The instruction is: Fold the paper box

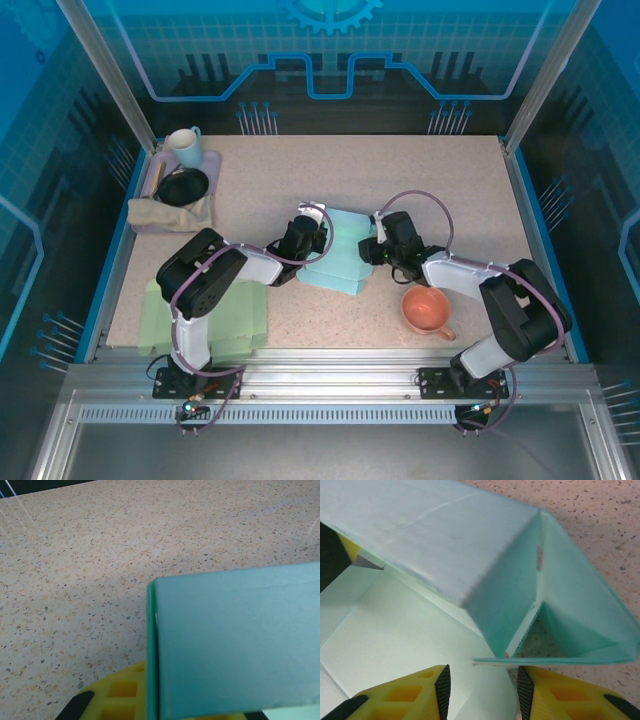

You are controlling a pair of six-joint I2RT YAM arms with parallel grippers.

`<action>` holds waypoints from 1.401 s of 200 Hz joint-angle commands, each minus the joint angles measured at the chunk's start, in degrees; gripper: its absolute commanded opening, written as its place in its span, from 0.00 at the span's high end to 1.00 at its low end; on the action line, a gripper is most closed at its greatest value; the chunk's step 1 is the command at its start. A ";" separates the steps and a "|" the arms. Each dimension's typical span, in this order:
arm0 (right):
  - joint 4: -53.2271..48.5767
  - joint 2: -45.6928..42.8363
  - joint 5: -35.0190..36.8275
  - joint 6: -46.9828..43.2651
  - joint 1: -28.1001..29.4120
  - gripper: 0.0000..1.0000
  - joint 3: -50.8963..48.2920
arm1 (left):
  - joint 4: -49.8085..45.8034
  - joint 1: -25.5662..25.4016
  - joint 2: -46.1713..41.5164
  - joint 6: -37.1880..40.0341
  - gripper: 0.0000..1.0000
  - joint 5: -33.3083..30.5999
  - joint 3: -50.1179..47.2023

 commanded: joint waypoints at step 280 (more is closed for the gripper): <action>-1.33 -3.01 6.32 -5.58 -4.28 0.54 -0.34 | -6.38 -0.49 2.68 1.03 1.00 2.32 -0.64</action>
